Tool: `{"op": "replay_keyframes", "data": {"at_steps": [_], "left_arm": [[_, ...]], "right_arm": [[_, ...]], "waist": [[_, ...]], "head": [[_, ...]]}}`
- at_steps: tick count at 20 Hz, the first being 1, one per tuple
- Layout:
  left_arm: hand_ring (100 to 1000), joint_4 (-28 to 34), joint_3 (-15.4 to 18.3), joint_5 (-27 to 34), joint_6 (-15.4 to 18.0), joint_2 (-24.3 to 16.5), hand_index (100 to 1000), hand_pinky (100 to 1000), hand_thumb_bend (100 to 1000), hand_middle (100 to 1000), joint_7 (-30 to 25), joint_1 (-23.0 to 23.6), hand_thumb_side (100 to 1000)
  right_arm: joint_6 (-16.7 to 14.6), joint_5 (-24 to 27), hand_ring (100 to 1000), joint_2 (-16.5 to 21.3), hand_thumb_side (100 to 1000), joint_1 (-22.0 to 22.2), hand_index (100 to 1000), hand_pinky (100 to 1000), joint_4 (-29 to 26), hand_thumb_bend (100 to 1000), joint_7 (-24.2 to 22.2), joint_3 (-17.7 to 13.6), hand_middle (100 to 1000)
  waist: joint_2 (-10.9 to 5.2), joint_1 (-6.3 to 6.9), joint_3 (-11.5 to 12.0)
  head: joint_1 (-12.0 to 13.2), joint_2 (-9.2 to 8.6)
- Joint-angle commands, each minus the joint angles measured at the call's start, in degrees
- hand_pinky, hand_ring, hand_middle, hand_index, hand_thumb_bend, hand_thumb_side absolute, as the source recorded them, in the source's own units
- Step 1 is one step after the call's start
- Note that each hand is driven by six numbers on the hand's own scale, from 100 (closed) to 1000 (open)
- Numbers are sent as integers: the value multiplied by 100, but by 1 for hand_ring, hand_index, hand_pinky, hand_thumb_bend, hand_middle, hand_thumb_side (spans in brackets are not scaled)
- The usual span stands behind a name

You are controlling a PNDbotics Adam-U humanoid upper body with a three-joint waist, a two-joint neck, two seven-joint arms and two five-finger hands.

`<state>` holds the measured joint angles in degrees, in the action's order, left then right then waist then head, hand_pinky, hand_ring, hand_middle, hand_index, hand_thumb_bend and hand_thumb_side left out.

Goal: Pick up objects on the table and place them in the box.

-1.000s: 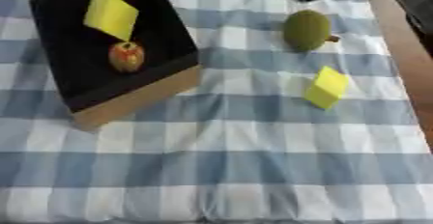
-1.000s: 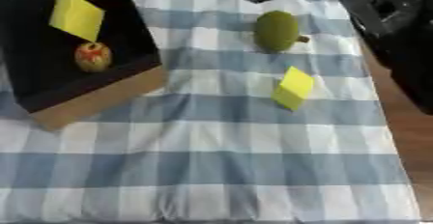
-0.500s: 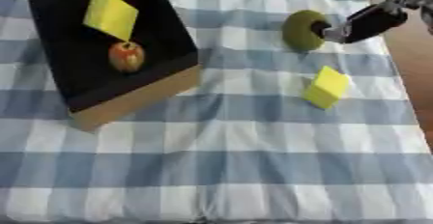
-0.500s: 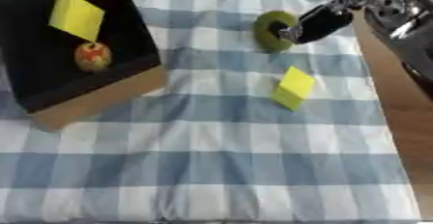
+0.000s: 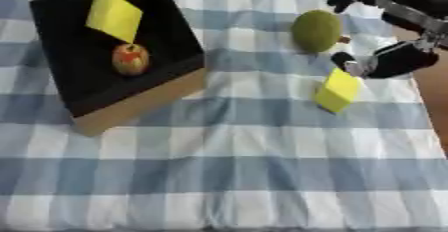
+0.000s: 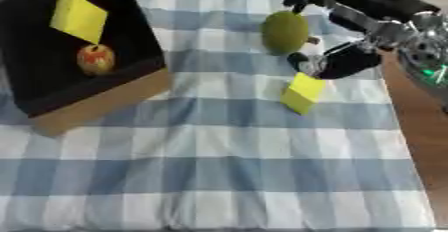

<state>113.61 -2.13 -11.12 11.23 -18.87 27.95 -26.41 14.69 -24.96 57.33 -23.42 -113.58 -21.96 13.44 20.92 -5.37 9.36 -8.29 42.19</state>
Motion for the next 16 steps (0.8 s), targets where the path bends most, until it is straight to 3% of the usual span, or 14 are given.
{"op": "replay_keyframes", "data": {"at_steps": [1,16], "left_arm": [[843,99,58,-33,-10,-128,812,762,459,751,9,-37,686],[844,99,51,-17,-17,-106,811,762,459,752,5,-34,686]], "right_arm": [[96,-142,920,187,341,60,937,899,-101,282,-4,-74,767],[474,-469,935,-25,459,427,964,915,201,369,-203,41,760]], "waist": [[-65,115,-13],[-53,130,-8]], "head": [[5,-38],[-13,-57]]}}
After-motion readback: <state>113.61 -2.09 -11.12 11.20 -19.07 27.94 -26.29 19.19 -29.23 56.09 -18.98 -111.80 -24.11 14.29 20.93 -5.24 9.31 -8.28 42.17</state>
